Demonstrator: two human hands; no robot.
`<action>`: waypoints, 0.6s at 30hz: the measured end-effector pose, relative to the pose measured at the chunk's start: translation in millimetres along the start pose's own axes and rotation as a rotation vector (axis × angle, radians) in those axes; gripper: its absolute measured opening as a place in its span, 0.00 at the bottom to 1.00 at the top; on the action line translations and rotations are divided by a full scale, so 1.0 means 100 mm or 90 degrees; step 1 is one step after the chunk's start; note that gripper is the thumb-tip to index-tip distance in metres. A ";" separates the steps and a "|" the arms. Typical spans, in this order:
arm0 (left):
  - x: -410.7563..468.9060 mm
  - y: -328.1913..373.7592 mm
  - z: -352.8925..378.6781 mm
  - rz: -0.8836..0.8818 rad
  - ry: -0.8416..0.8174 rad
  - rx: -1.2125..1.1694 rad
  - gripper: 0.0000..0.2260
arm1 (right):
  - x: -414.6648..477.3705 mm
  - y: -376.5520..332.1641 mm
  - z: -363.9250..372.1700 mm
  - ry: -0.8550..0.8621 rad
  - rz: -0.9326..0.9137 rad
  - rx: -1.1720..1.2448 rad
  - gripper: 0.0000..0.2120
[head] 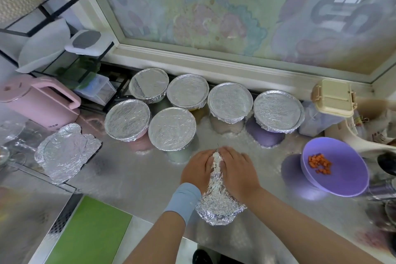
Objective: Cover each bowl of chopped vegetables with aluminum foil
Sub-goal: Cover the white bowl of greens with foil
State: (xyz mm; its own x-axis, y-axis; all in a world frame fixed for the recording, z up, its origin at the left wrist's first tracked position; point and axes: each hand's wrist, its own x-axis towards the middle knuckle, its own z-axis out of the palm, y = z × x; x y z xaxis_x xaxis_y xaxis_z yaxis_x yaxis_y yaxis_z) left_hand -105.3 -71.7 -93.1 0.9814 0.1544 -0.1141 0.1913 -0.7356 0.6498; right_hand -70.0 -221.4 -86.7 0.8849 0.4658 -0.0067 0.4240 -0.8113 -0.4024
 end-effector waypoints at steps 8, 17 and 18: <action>-0.06 0.08 0.00 -0.084 0.027 0.035 0.15 | 0.03 0.04 0.01 0.002 0.017 0.089 0.14; -0.01 0.12 -0.08 -0.096 0.012 0.078 0.15 | 0.01 0.05 -0.01 -0.008 -0.014 0.070 0.16; 0.00 0.11 -0.11 -0.067 0.006 0.111 0.16 | 0.01 0.05 -0.01 -0.011 -0.026 0.062 0.16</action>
State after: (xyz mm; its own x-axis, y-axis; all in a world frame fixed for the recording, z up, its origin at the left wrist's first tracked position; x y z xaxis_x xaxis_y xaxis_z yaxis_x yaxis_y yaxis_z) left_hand -102.8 -72.7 -77.5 0.9556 0.2422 -0.1677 0.2941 -0.8179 0.4945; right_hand -66.8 -225.6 -88.4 0.8632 0.5048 -0.0039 0.4386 -0.7537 -0.4895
